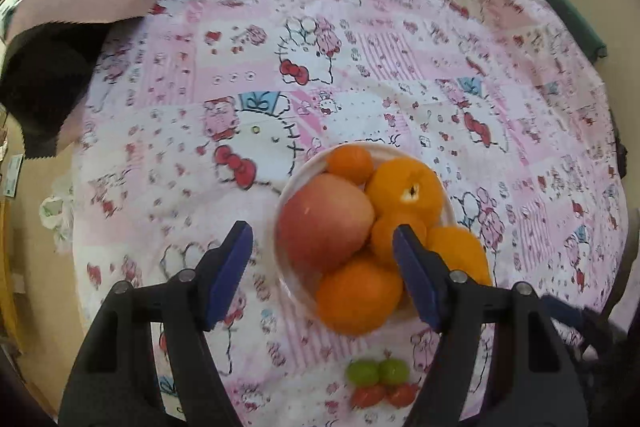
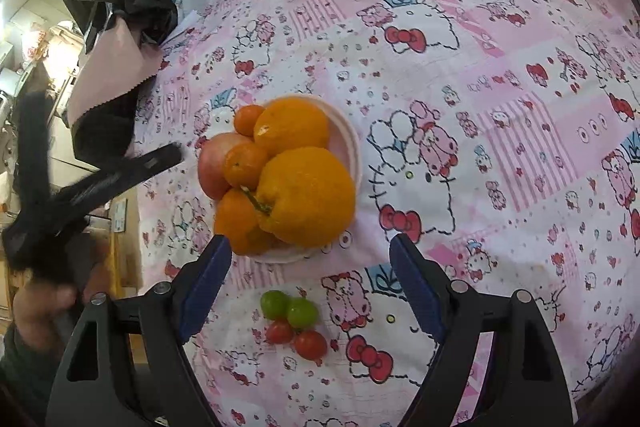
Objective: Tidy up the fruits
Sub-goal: 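Move both tools to the cherry tomatoes and grasp one with the right tool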
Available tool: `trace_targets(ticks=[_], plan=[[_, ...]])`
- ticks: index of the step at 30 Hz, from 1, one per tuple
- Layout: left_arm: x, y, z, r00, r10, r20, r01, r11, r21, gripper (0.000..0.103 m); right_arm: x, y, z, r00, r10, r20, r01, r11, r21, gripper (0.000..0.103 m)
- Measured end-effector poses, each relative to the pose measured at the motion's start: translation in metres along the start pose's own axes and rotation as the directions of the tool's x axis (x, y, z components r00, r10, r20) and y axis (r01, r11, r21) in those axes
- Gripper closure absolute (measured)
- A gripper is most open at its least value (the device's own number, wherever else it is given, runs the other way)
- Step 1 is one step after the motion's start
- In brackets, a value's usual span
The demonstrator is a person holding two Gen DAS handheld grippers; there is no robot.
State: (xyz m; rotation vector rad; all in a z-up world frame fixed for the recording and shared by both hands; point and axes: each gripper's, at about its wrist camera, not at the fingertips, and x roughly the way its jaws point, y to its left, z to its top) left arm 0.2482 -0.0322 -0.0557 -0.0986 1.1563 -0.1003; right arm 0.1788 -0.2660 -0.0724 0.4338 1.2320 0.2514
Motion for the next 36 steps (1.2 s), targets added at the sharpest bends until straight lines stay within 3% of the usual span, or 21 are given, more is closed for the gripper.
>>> trace_targets(ticks=[2,11,16,19,21,23,27,31,36], plan=[[-0.010,0.008,-0.019,0.999,-0.014,0.034,0.014,1.000,-0.009,0.034,0.004,0.000,-0.004,1.000,-0.023,-0.009,0.023,1.000,-0.005,0.019],[-0.028,0.022,-0.093,0.995,0.081,0.063,-0.082,0.996,0.016,0.034,0.019,0.012,-0.030,0.995,-0.090,-0.038,0.087,0.994,-0.068,0.019],[-0.036,0.021,-0.119,0.992,0.070,0.105,-0.073,0.997,0.025,0.034,0.016,0.008,-0.045,0.994,-0.095,-0.047,0.092,0.993,-0.070,0.019],[-0.037,0.016,-0.128,0.985,0.107,0.136,-0.114,0.992,0.046,0.032,0.016,-0.002,-0.058,0.995,-0.075,-0.067,0.072,0.997,-0.035,0.019],[-0.034,0.013,-0.131,0.990,0.079,0.118,-0.085,0.995,0.047,0.014,0.015,-0.009,-0.067,0.995,-0.070,-0.073,0.070,0.998,-0.010,0.019],[-0.032,0.010,-0.133,0.994,0.057,0.098,-0.061,0.997,0.039,0.007,0.014,-0.015,-0.075,0.995,-0.066,-0.071,0.067,0.998,0.008,0.019],[-0.021,0.009,-0.133,0.999,0.010,0.032,-0.010,1.000,-0.008,0.007,0.019,-0.020,-0.080,0.993,-0.075,-0.087,0.077,0.997,0.024,0.019],[-0.012,0.013,-0.134,0.999,0.031,-0.004,-0.032,0.999,-0.033,0.007,0.032,-0.022,-0.077,0.989,-0.094,-0.111,0.096,0.995,0.015,0.019],[-0.009,0.026,-0.132,0.998,0.055,-0.011,-0.056,0.996,-0.074,0.007,0.050,-0.020,-0.074,0.985,-0.041,-0.168,0.046,0.999,0.029,0.020]])
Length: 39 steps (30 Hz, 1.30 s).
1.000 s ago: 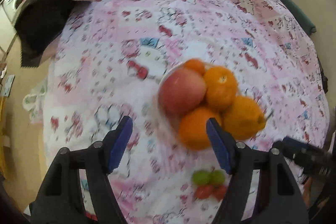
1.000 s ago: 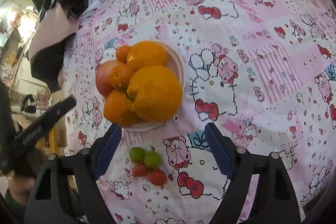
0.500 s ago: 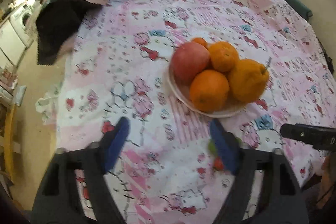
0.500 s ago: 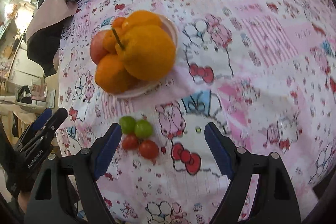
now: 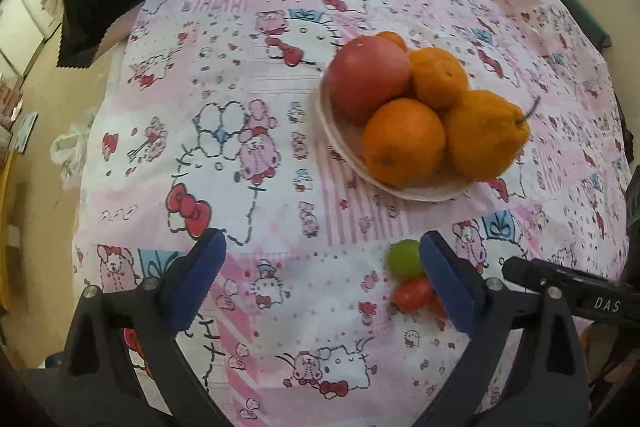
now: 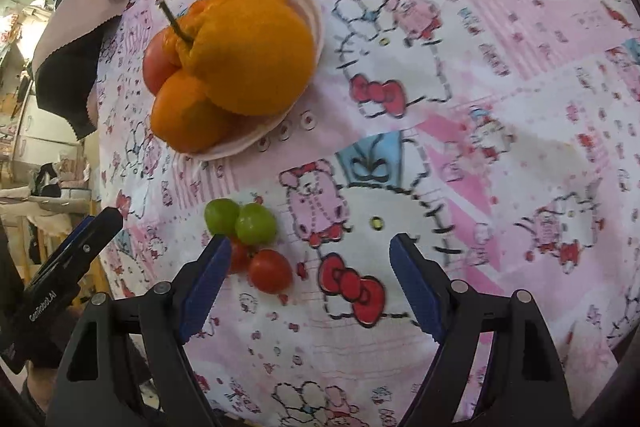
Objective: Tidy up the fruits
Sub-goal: 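Move both tools to the cherry tomatoes and grasp one with the right tool, then grasp a red cherry tomato with the left tool while the right tool lifts its tomato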
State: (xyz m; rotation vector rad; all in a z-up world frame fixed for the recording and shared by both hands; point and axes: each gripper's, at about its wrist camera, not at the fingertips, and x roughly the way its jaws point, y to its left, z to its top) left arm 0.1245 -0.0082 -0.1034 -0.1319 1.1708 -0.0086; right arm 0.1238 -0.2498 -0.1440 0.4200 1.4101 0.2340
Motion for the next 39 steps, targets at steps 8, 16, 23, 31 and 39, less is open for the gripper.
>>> trace_targets(ticks=[8,16,23,31,39], plan=[[-0.001,0.025,0.008,0.999,0.052,-0.001,-0.051,0.995,-0.087,0.007,0.021,0.014,0.004,0.997,0.026,-0.066,-0.029,0.999,-0.037,0.045],[0.000,0.022,0.013,1.000,0.020,-0.024,-0.023,0.995,-0.094,0.007,0.043,0.041,-0.005,0.988,-0.017,-0.154,-0.007,0.988,-0.152,0.058],[0.002,0.016,0.010,0.999,0.016,-0.030,-0.018,0.997,-0.071,0.007,0.058,0.068,-0.020,0.975,-0.157,-0.155,0.097,0.935,-0.342,0.066],[0.022,0.000,0.002,0.993,-0.011,-0.119,0.011,1.000,-0.005,0.014,0.044,0.058,-0.021,0.985,-0.124,-0.123,0.079,0.945,-0.318,0.069],[0.051,-0.062,-0.033,0.958,-0.053,-0.283,0.123,0.964,0.235,0.035,-0.004,0.010,-0.009,1.000,-0.011,-0.009,0.010,0.994,-0.106,0.069]])
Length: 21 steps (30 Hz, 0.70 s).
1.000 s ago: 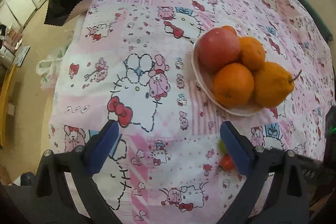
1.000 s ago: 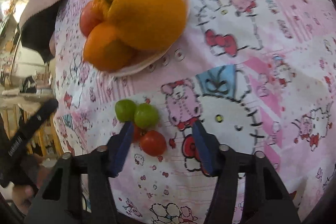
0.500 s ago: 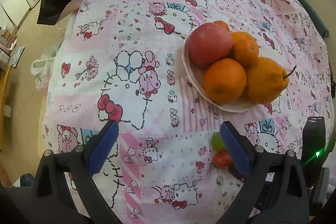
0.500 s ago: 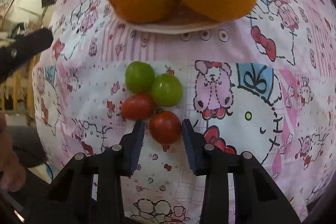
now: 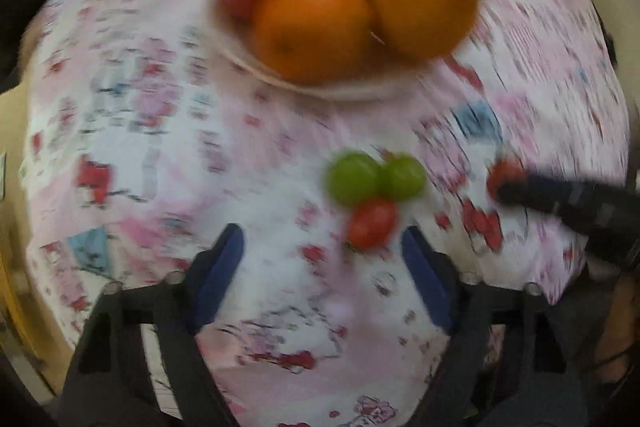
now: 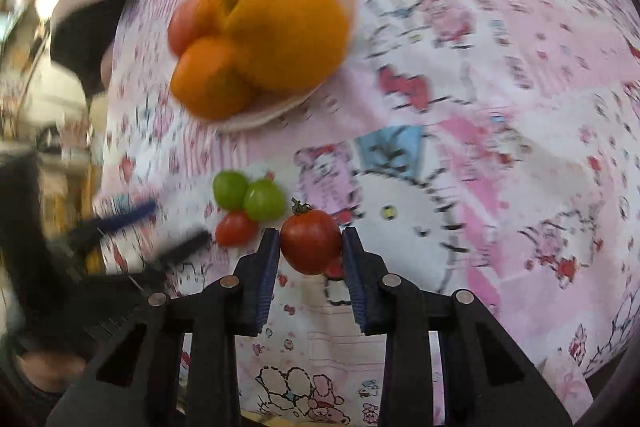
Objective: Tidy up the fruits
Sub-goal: 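Grasp a red cherry tomato with the left tool while the right tool lifts its tomato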
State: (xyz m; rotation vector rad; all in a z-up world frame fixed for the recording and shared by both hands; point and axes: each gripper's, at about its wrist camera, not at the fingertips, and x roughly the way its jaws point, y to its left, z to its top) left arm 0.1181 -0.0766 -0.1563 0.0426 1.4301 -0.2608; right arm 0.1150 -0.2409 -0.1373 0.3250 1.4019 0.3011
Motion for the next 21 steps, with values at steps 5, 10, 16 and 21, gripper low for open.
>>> trace_targets(ticks=[5,10,16,21], plan=[[0.020,-0.025,0.001,0.999,0.005,-0.038,-0.003,0.997,0.073,0.036,-0.012,-0.011,0.005,0.999,0.008,0.040,-0.010,0.999,0.048,0.069],[0.028,-0.035,-0.002,0.999,0.035,-0.029,-0.032,0.995,0.096,0.054,-0.012,-0.014,0.003,0.999,0.007,0.034,-0.009,0.999,0.039,0.069],[0.019,-0.037,-0.011,0.999,0.033,-0.014,-0.031,0.997,0.076,0.078,-0.009,-0.006,0.004,1.000,0.007,0.024,-0.008,1.000,0.012,0.069],[0.005,-0.036,-0.022,1.000,0.015,0.000,-0.015,0.998,0.056,0.078,-0.009,-0.002,0.005,1.000,0.010,0.029,-0.010,1.000,0.002,0.069]])
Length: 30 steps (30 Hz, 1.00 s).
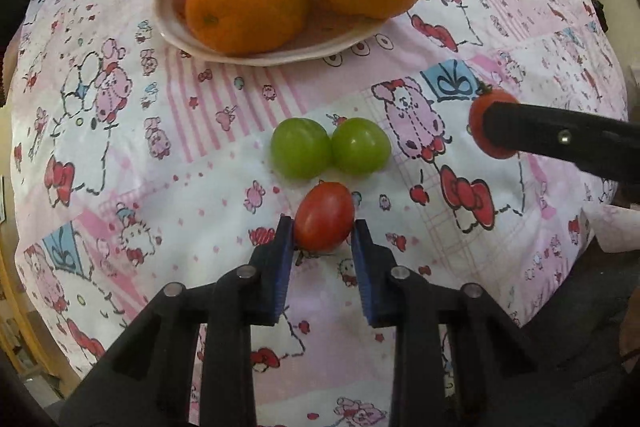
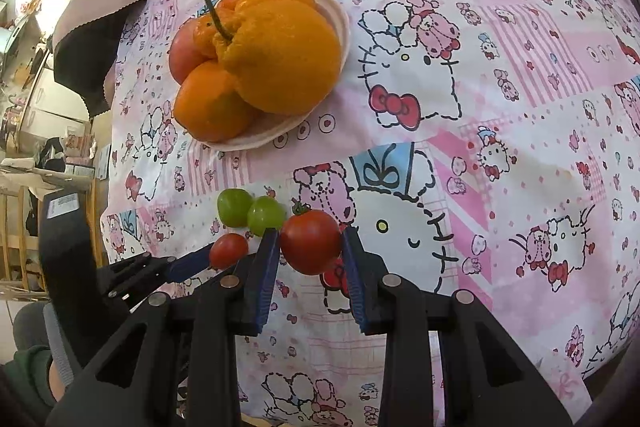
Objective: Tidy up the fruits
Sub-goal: 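Grasp a red cherry tomato with the left tool while the right tool lifts its tomato, then place the cherry tomato on the plate with the left tool while the right tool places its tomato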
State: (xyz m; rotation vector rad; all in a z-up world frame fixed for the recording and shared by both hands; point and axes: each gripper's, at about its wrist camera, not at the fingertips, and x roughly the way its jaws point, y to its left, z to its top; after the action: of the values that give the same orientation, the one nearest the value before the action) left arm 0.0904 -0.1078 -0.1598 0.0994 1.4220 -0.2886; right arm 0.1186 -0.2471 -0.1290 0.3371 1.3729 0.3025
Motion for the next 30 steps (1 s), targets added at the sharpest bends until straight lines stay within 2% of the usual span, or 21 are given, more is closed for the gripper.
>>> trace_targets(ticks=[8,13,18,21,24,28,30], plan=[[-0.033,0.013,-0.012,0.999,-0.008,0.035,0.009,0.999,-0.035,0.078,-0.007,0.004,-0.002,1.000,0.018,0.017,-0.018,1.000,-0.008,0.069],[-0.077,0.036,-0.007,0.990,0.001,0.141,0.009,0.998,-0.067,0.078,-0.022,0.010,-0.003,0.997,0.051,0.051,-0.050,0.999,-0.017,0.069],[-0.113,0.055,0.007,0.967,0.061,0.248,-0.036,0.994,-0.101,0.078,-0.036,0.020,-0.002,0.991,0.091,0.098,-0.088,0.995,-0.037,0.069],[-0.121,0.071,0.015,0.961,0.090,0.262,-0.061,0.991,-0.117,0.078,-0.041,0.028,0.002,0.986,0.109,0.125,-0.104,0.993,-0.052,0.069],[-0.122,0.081,0.018,0.959,0.088,0.269,-0.056,0.991,-0.124,0.078,-0.047,0.035,0.007,0.979,0.131,0.156,-0.126,0.991,-0.047,0.069],[-0.120,0.083,0.026,0.945,0.112,0.308,-0.085,0.991,-0.098,0.078,-0.053,0.042,0.016,0.966,0.136,0.221,-0.131,0.991,-0.037,0.069],[-0.115,0.087,0.031,0.943,0.125,0.309,-0.094,0.989,-0.112,0.078,-0.052,0.044,0.021,0.962,0.136,0.238,-0.132,0.991,-0.033,0.069]])
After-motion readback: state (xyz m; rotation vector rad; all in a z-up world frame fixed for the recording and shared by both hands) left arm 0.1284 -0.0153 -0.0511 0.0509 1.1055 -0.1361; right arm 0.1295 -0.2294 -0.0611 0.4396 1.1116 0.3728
